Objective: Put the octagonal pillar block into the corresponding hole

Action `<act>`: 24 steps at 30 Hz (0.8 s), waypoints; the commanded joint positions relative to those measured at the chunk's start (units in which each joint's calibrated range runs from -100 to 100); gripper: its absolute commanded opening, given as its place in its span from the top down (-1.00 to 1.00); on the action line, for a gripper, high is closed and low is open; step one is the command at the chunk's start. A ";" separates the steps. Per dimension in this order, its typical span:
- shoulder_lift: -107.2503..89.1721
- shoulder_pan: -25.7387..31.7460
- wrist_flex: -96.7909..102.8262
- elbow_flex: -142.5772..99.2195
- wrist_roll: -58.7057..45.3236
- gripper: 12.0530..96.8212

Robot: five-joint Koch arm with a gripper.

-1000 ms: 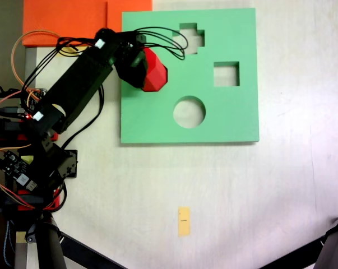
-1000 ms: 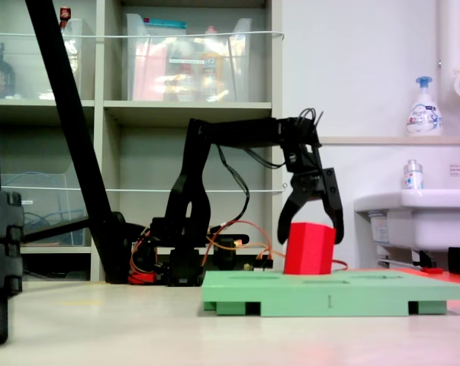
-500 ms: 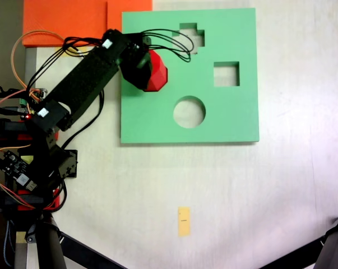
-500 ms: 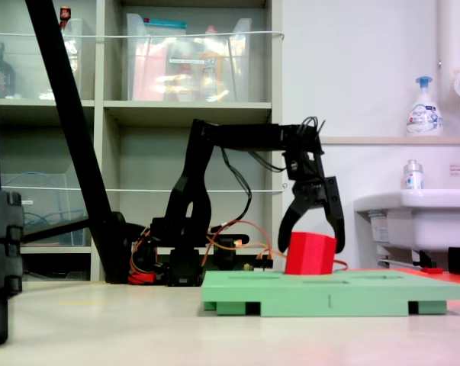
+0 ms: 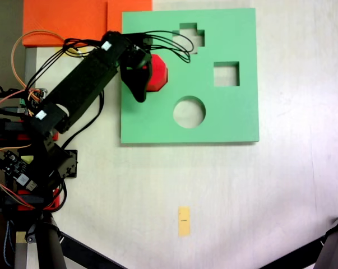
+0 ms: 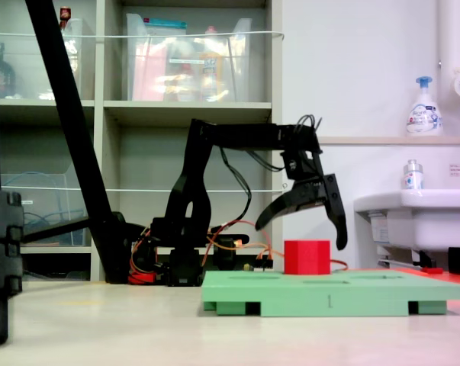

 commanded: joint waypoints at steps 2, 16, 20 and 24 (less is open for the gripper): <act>-13.95 0.49 2.15 1.83 -2.83 -0.96; -64.51 -16.36 1.38 4.13 -54.99 -0.36; -74.57 -23.88 17.08 -4.45 -60.71 -0.10; -80.71 -25.93 46.54 -30.07 -70.09 0.07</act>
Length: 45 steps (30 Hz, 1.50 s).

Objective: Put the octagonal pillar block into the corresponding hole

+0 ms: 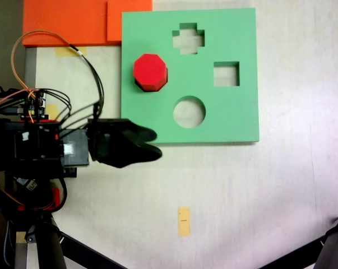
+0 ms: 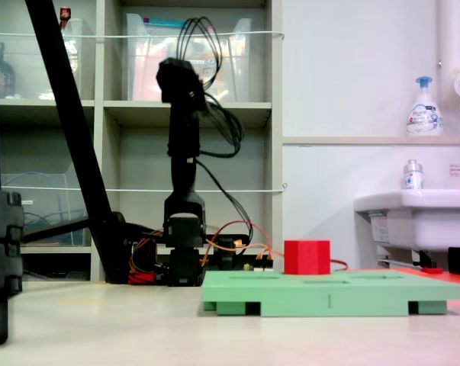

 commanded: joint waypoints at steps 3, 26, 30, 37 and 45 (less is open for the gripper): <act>-1.23 -1.61 24.33 -14.80 -7.33 0.05; -1.23 -2.44 69.30 -83.39 -7.67 0.10; -1.23 -2.49 55.81 -83.39 -7.67 0.10; -1.23 -2.93 45.32 -83.39 -12.01 0.03; -1.23 -2.59 46.09 -83.39 -20.37 0.03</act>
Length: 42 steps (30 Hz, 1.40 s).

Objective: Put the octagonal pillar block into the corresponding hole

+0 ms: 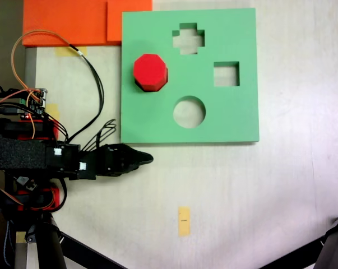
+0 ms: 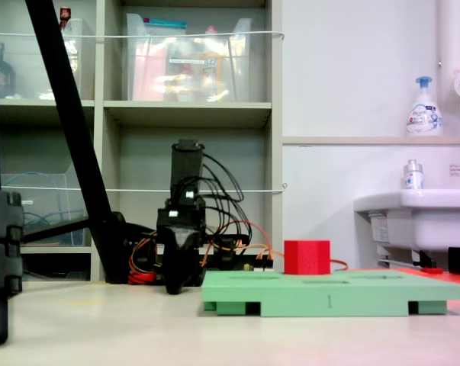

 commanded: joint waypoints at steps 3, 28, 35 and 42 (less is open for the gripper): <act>-0.41 0.05 -6.95 -1.37 -0.88 0.04; -0.41 -0.10 -5.21 -1.37 3.86 0.11; -0.41 -0.10 -5.21 -1.37 3.86 0.11; -0.41 -0.10 -5.21 -1.37 3.86 0.11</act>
